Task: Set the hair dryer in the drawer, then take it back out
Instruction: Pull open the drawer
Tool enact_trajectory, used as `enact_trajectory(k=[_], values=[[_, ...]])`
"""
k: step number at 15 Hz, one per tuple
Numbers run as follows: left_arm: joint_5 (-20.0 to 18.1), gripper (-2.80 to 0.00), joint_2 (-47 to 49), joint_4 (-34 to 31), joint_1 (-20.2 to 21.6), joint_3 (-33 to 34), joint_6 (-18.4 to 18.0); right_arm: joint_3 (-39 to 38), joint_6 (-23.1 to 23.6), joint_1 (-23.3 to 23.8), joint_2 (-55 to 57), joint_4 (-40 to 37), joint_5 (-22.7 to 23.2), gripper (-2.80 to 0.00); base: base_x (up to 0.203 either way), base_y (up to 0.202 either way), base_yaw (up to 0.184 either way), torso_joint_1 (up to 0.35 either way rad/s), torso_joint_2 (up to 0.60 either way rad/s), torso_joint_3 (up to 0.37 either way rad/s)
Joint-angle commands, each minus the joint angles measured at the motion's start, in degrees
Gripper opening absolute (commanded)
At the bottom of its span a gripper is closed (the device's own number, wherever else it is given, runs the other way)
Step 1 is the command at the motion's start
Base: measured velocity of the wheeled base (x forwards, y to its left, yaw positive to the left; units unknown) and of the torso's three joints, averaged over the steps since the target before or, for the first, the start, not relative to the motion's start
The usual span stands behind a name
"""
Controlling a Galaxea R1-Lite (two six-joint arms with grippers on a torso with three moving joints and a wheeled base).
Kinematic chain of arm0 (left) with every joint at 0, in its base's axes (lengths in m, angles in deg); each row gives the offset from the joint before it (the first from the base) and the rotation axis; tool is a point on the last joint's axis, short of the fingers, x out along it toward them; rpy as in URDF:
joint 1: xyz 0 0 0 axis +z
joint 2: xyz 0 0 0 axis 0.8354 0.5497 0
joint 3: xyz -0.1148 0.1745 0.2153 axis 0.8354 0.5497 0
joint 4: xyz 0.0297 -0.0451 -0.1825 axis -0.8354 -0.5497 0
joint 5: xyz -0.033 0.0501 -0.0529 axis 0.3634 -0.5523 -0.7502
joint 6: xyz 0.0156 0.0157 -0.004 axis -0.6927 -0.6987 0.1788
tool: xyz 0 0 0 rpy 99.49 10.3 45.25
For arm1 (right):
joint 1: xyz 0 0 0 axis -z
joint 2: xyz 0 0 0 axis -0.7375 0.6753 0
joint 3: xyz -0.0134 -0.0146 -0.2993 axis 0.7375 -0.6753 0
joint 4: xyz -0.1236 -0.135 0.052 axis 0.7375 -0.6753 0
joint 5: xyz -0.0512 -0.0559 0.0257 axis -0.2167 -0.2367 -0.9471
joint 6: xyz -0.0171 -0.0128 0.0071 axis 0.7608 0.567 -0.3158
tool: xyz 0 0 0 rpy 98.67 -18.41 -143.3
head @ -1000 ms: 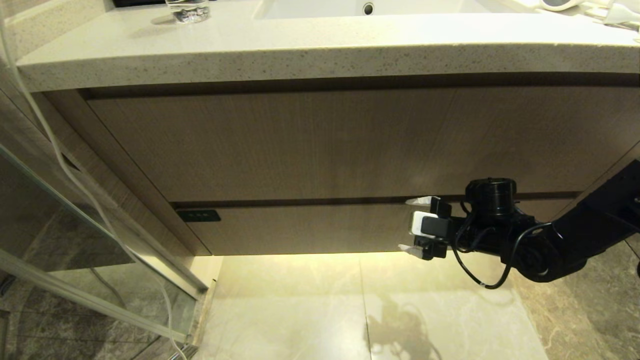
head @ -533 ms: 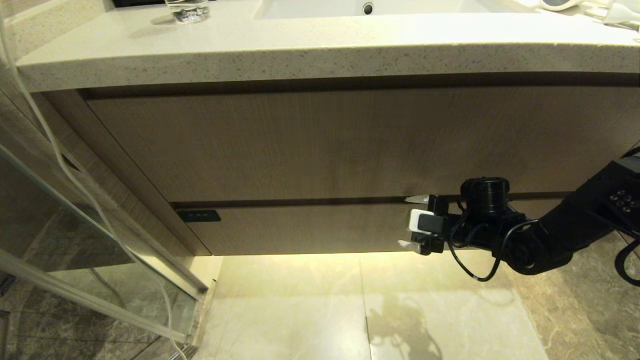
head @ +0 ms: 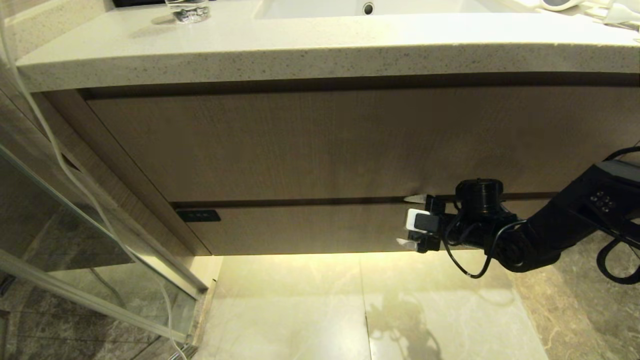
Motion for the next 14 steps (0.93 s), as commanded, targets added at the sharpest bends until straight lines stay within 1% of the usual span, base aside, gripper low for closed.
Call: enact_trajectory(k=[1,9,14], values=[[0.0,-2.8,0.0,0.0,0.0,0.0,0.0,0.2,0.8,0.2,0.8,1.2,0.2,0.0,0.0,0.0,0.0,0.0,0.0,0.0],[0.0,-2.8,0.0,0.0,0.0,0.0,0.0,0.4,1.9,0.2,2.6,1.5,0.2,0.0,0.0,0.0,0.0,0.0,0.0,0.0],[0.0,-2.8,0.0,0.0,0.0,0.0,0.0,2.9,3.0,0.3,4.0,1.5,0.2,0.0,0.0,0.0,0.0,0.0,0.0,0.0]])
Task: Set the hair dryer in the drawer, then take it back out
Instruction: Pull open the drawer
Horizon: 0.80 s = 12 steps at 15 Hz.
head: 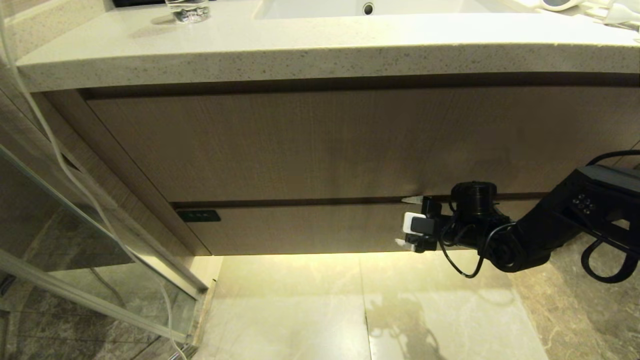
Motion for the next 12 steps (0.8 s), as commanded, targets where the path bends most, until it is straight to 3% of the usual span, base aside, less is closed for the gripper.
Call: enact_trajectory(k=[1,12], values=[[0.0,-2.8,0.0,0.0,0.0,0.0,0.0,1.5,0.4,-0.1,1.0,0.3,0.1,0.0,0.0,0.0,0.0,0.0,0.0,0.0],[0.0,-2.8,0.0,0.0,0.0,0.0,0.0,2.4,1.8,-0.1,1.5,-8.2,0.0,0.0,0.0,0.0,0.0,0.0,0.0,0.0]])
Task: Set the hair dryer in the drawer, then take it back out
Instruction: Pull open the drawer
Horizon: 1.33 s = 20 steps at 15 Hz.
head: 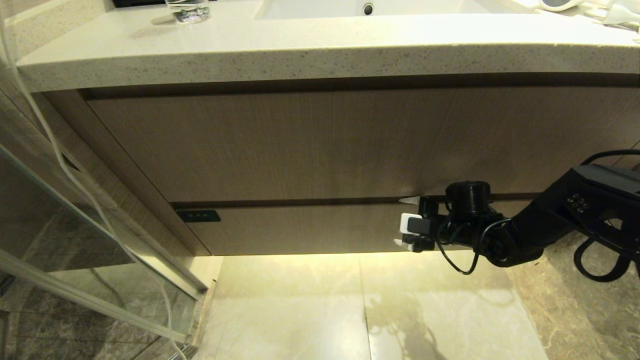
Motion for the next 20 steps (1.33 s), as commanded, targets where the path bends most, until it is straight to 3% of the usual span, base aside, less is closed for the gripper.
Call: enact_trajectory(k=[1,5,12,17,20], values=[[0.0,-2.8,0.0,0.0,0.0,0.0,0.0,-0.5,0.1,0.0,-0.6,-3.6,0.3,0.0,0.0,0.0,0.0,0.0,0.0,0.0],[0.0,-2.8,0.0,0.0,0.0,0.0,0.0,-0.4,-0.3,0.0,-3.1,-11.8,0.1,0.0,0.0,0.0,0.0,0.0,0.0,0.0],[0.0,-2.8,0.0,0.0,0.0,0.0,0.0,-0.6,-0.5,0.0,-10.7,-17.9,-0.2,0.0,0.0,0.0,0.0,0.0,0.0,0.0],[0.0,-2.8,0.0,0.0,0.0,0.0,0.0,-5.9,0.0,0.0,-27.7,-28.3,-0.9,0.0,0.0,0.0,0.0,0.0,0.0,0.0],[0.0,-2.8,0.0,0.0,0.0,0.0,0.0,-11.0,0.9,-0.9,-42.7,-37.0,-4.9,0.0,0.0,0.0,0.0,0.0,0.0,0.0]])
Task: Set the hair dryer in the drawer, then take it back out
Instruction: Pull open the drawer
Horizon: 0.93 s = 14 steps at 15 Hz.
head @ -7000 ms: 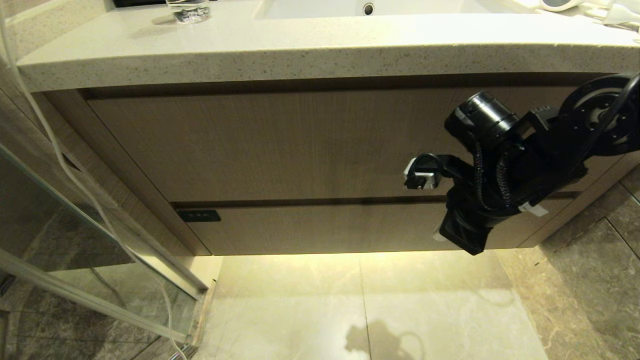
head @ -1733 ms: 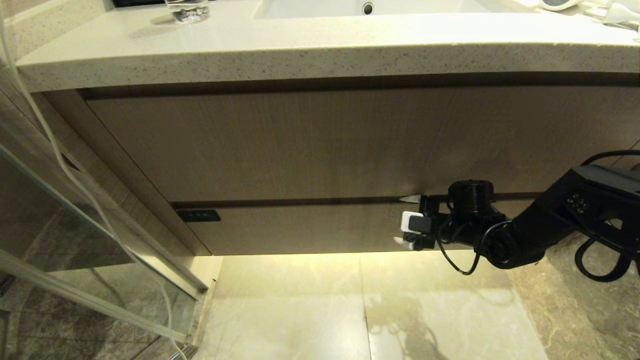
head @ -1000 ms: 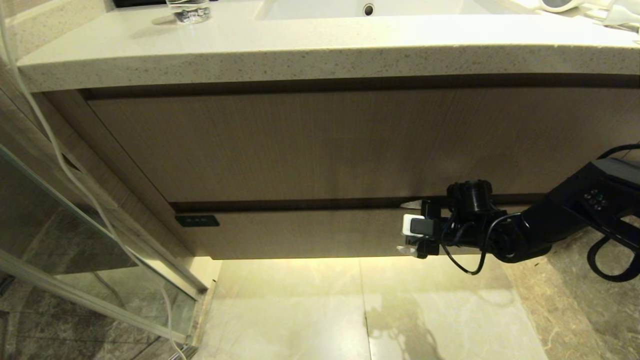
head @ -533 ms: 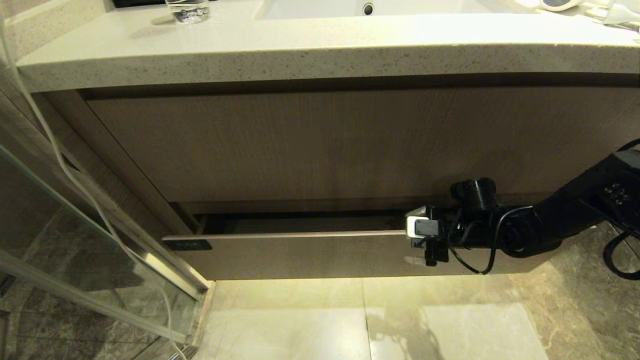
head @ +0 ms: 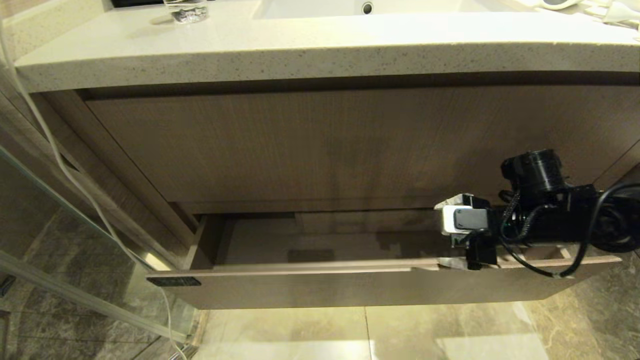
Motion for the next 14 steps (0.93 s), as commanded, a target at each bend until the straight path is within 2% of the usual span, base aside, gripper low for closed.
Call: enact_trajectory(k=[1,4,6,7,8,11,14], values=[[0.0,-2.8,0.0,-0.1,0.0,0.0,0.0,-3.5,0.8,-0.8,-17.1,-6.9,-2.6,0.0,0.0,0.0,0.0,0.0,0.0,0.0],[0.0,-2.8,0.0,-0.1,0.0,0.0,0.0,-5.2,0.1,-1.2,-32.1,-19.5,-8.0,0.0,0.0,0.0,0.0,0.0,0.0,0.0],[0.0,-2.8,0.0,-0.1,0.0,0.0,0.0,-6.2,-3.5,0.8,-40.1,-25.0,-13.7,0.0,0.0,0.0,0.0,0.0,0.0,0.0],[0.0,-2.8,0.0,-0.1,0.0,0.0,0.0,-6.7,-6.1,3.8,-43.1,-26.5,-17.7,0.0,0.0,0.0,0.0,0.0,0.0,0.0],[0.0,-2.8,0.0,-0.1,0.0,0.0,0.0,-6.8,-7.9,7.0,-44.8,-27.3,-19.7,0.0,0.0,0.0,0.0,0.0,0.0,0.0],[0.0,-2.8,0.0,-0.1,0.0,0.0,0.0,-5.8,-9.9,16.6,-49.4,-29.0,-21.3,0.0,0.0,0.0,0.0,0.0,0.0,0.0],[0.0,-2.8,0.0,-0.1,0.0,0.0,0.0,-5.6,-11.5,22.5,-56.2,-34.5,-21.4,0.0,0.0,0.0,0.0,0.0,0.0,0.0]])
